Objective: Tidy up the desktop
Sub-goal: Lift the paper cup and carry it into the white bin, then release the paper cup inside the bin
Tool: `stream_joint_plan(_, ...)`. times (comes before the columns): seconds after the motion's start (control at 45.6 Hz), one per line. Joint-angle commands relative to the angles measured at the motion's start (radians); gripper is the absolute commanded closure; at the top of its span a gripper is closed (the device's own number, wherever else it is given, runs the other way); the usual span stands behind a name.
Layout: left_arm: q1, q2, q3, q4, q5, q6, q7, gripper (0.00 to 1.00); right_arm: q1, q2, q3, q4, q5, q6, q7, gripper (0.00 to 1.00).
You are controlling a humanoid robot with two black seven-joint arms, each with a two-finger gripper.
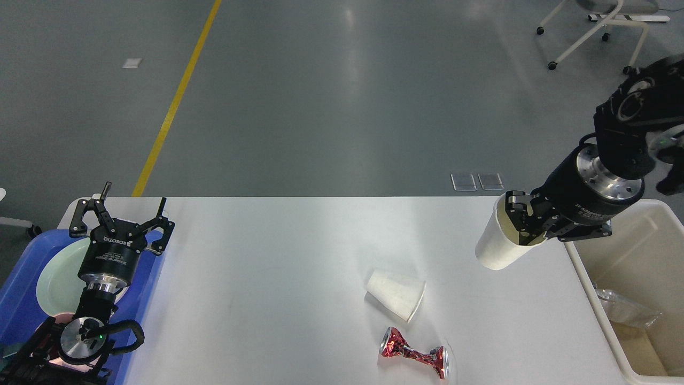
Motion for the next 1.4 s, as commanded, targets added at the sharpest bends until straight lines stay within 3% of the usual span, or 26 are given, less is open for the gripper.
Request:
stream_joint_plan(0.0,0.000,0.000,0.000,0.000,0.000,0.000,0.000,0.04,0.015,-0.004,0.002,0.010,0.001,0.020,0.002,1.00)
stream_joint_plan(0.592,0.000,0.000,0.000,0.000,0.000,0.000,0.000,0.04,0.016,-0.005,-0.014,-0.016,-0.021,-0.014,0.003,1.00)
stream_joint_plan(0.855,0.000,0.000,0.000,0.000,0.000,0.000,0.001,0.04,0.009,0.003,-0.235,-0.042,-0.010,-0.132,0.006,1.00)
stream_joint_plan(0.964,0.000,0.000,0.000,0.000,0.000,0.000,0.000,0.04,-0.051,-0.036,-0.337,-0.109,-0.002,-0.159,0.008,1.00)
stream_joint_plan(1.096,0.000,0.000,0.000,0.000,0.000,0.000,0.000,0.04,-0.192,-0.187,-0.361,-0.257,-0.005,-0.205,0.008,1.00)
stream_joint_plan(1.249,0.000,0.000,0.000,0.000,0.000,0.000,0.000,0.04,-0.398,-0.339,-0.311,-0.464,-0.010,-0.262,0.008,1.00)
stream_joint_plan(1.381,0.000,0.000,0.000,0.000,0.000,0.000,0.000,0.04,-0.629,-0.399,-0.159,-0.663,-0.013,-0.293,0.008,1.00)
